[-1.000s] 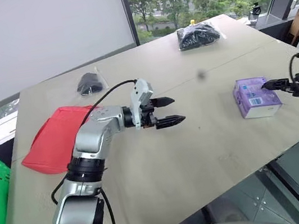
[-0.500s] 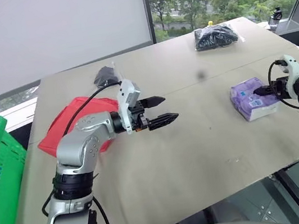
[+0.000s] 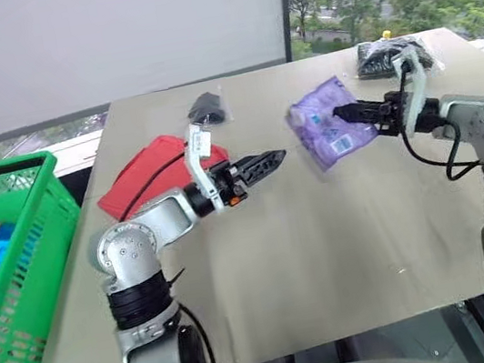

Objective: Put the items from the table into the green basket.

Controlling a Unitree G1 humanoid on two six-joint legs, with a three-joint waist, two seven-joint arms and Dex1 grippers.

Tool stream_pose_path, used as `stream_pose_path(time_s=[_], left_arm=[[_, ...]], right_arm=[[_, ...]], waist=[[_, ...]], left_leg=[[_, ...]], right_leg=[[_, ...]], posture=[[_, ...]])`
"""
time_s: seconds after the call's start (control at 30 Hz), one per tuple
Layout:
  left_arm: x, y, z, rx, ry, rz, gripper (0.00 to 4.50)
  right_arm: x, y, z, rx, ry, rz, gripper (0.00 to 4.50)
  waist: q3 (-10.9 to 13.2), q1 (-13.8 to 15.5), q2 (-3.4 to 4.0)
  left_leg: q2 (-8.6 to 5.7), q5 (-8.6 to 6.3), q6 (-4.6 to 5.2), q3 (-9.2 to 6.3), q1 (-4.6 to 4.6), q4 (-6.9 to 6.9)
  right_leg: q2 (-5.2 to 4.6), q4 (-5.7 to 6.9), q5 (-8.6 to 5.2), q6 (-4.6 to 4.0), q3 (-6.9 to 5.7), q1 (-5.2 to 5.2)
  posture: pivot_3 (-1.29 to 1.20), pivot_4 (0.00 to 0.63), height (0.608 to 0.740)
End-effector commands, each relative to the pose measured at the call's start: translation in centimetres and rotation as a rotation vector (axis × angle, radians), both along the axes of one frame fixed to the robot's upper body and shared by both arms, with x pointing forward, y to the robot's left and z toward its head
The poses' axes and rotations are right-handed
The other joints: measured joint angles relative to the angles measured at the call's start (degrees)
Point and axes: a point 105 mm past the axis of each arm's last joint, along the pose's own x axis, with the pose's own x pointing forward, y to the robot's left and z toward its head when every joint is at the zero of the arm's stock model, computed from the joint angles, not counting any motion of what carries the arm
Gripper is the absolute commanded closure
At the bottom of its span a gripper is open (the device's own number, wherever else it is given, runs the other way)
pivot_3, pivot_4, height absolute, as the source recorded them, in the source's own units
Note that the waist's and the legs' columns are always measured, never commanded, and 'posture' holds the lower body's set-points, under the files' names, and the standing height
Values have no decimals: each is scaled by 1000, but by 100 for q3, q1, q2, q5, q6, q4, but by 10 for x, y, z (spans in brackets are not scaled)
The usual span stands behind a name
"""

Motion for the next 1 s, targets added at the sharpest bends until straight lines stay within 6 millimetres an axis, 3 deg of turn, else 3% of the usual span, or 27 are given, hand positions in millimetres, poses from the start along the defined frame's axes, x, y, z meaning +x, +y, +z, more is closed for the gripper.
stream_pose_path(time_s=[0.03, 0.2, 0.3, 0.37, 0.4, 0.47, 0.53, 0.7, 0.73, 0.87, 1.0], left_arm=[[-2, -10, 14, -70, -1, -26, 0], [-10, -28, 16, -64, 15, -100, 0], [-9, -31, 17, -67, 12, -110, 845], [-12, -28, 21, -76, -11, -124, 1971], [-12, -23, 20, -69, -23, -104, 2070], [-10, -11, 20, -52, -52, -46, 2555], [-9, 1, 25, -57, -91, 2, 2616], [3, 48, 37, 43, -223, 251, 2616], [7, 61, 44, 100, -290, 335, 2616], [6, 114, 91, 285, -528, 664, 2616], [0, 183, 117, 498, -616, 1022, 2616]], right_arm=[[-18, 13, 24, 45, -94, 20, 4209], [-38, 40, 25, 71, -118, 69, 4210], [-43, 48, 27, 90, -129, 76, 4212], [-47, 54, 28, 95, -139, 86, 4213], [-50, 55, 27, 86, -156, 94, 4213], [-49, 53, 30, 84, -213, 76, 3207], [-52, 54, 33, 60, -249, 98, 2514], [-62, 44, 38, -70, -386, 173, 512], [-73, 43, 36, -129, -431, 240, 23], [-102, 34, 31, -339, -632, 368, 23], [-103, 32, 34, -350, -717, 350, 23]], waist=[[0, 36, 0], [-1, -6, 3], [-2, -80, 3], [-2, -91, 4], [-3, -93, 4], [-3, -86, 4], [-3, -87, 4], [-4, -24, 2], [-5, -10, 0], [-3, 192, -18], [-24, 355, -55]], left_leg=[[-5, 1, -2, -5, -3, 0], [-19, 13, -21, -2, -3, 0], [-19, 26, -42, -8, -1, -2], [-15, 37, -59, -10, 6, -4], [-14, 39, -62, -10, 8, -5], [0, 54, -87, -13, 19, -24], [4, 58, -94, -11, 24, -32], [17, 64, -105, -16, 28, -47], [16, 64, -105, -15, 31, -54], [18, 65, -106, -28, 24, -65], [22, 67, -109, -28, 31, -74]], right_leg=[[-4, -4, 0, -1, -6, 0], [-28, -12, -3, -8, -47, 3], [-27, -7, -1, -18, -56, 3], [-24, -2, 4, -32, -65, 6], [-23, -1, 6, -35, -65, 6], [-6, 3, 12, -57, -69, 7], [0, 6, 12, -62, -66, 7], [13, 6, 13, -80, -69, 5], [12, 2, 13, -80, -69, 5], [14, -13, 10, -84, -83, 4], [14, -16, 10, -86, -81, 5]], posture=[[61, 0, 740], [38, 0, 740], [39, 0, 740], [45, 0, 740], [53, 0, 740], [70, 0, 740], [90, 0, 740], [162, 0, 740], [189, 0, 740], [222, 0, 740], [282, 0, 740]])
